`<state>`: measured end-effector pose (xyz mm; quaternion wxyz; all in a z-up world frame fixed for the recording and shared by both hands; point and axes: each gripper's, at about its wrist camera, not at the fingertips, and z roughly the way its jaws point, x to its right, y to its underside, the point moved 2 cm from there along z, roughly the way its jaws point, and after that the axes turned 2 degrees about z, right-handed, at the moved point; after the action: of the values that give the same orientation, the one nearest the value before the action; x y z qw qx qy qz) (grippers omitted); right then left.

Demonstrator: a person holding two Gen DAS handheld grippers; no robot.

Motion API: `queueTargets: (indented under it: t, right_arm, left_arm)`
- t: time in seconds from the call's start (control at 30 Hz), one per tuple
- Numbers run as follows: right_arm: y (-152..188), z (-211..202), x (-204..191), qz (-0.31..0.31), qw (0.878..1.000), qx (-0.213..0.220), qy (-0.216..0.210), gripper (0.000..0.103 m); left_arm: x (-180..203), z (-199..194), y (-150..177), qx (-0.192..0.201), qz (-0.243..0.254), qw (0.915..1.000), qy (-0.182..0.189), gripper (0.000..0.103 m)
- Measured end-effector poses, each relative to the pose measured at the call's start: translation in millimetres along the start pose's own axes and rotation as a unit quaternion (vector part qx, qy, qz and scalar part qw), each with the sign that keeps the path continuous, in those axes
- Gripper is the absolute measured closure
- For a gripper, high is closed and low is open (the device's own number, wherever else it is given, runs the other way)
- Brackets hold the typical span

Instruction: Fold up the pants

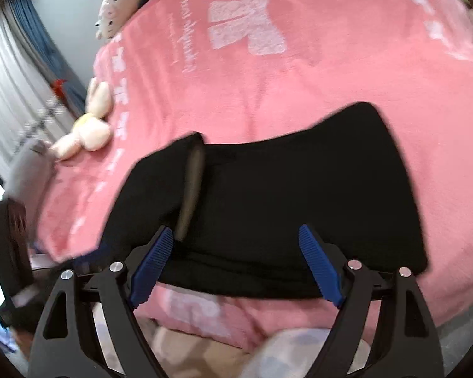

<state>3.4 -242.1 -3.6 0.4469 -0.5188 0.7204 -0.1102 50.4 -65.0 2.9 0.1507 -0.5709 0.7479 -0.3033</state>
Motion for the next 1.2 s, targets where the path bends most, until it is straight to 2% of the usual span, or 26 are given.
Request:
queueTargets:
  t: [0.1, 0.23, 0.37, 0.47, 0.5, 0.53, 0.57, 0.6, 0.73, 0.83, 0.93, 1.0, 1.03, 1.07, 1.13, 1.2]
  right_arm:
    - [-11, 28, -16, -0.005, 0.998, -0.033, -0.043, 0.021]
    - [-7, 83, -31, 0.020, 0.992, -0.084, -0.093, 0.022]
    - [-1, 106, -45, 0.020, 0.991, -0.084, -0.102, 0.037]
    - [0, 118, -57, 0.013, 0.992, -0.085, -0.090, 0.039]
    - [-1, 119, -58, 0.012, 0.993, -0.084, -0.087, 0.049]
    - [-2, 120, -60, 0.015, 0.992, -0.085, -0.091, 0.068]
    - [-4, 121, -63, 0.030, 0.989, -0.089, -0.115, 0.069]
    - [-6, 120, -64, 0.036, 0.988, -0.088, -0.123, 0.081]
    - [-27, 95, -93, 0.031, 0.983, -0.067, -0.167, 0.085]
    - [-57, 50, -118, -0.013, 0.985, -0.018, -0.173, 0.085]
    - [-75, 6, -118, -0.046, 0.988, 0.027, -0.148, 0.085]
    - [-77, -11, -102, -0.060, 0.992, 0.046, -0.105, 0.085]
    - [-73, -17, -85, -0.060, 0.994, 0.051, -0.069, 0.085]
    - [-67, -18, -63, -0.055, 0.997, 0.049, -0.030, 0.085]
    - [-51, -10, -23, -0.030, 0.999, 0.030, 0.021, 0.085]
    - [-30, 8, 17, 0.008, 0.999, -0.007, 0.048, 0.085]
  left_arm:
    - [-20, -12, 7, -0.003, -0.009, 0.9992, -0.038, 0.020]
    - [-43, -25, 12, -0.006, -0.029, 0.9982, -0.052, 0.020]
    - [-59, -26, 13, -0.010, -0.037, 0.9970, -0.068, 0.020]
    - [-65, -26, 15, -0.008, -0.031, 0.9964, -0.079, 0.020]
    - [-65, -25, 16, -0.011, -0.031, 0.9962, -0.081, 0.020]
    - [-67, -22, 16, -0.019, -0.034, 0.9958, -0.082, 0.020]
    - [-70, -23, 18, -0.026, -0.038, 0.9955, -0.083, 0.020]
    - [-70, -22, 18, -0.030, -0.040, 0.9954, -0.082, 0.020]
    - [-75, -23, 19, -0.035, -0.042, 0.9941, -0.094, 0.020]
    - [-77, -23, 19, -0.040, -0.042, 0.9926, -0.107, 0.020]
    - [-77, -22, 20, -0.043, -0.043, 0.9925, -0.106, 0.020]
    - [-76, -20, 20, -0.045, -0.042, 0.9924, -0.106, 0.020]
    - [-75, -18, 21, -0.047, -0.042, 0.9925, -0.105, 0.020]
    - [-74, -16, 21, -0.048, -0.041, 0.9925, -0.104, 0.020]
    - [-70, -10, 22, -0.055, -0.038, 0.9926, -0.101, 0.020]
    - [-65, -5, 23, -0.062, -0.033, 0.9926, -0.100, 0.020]
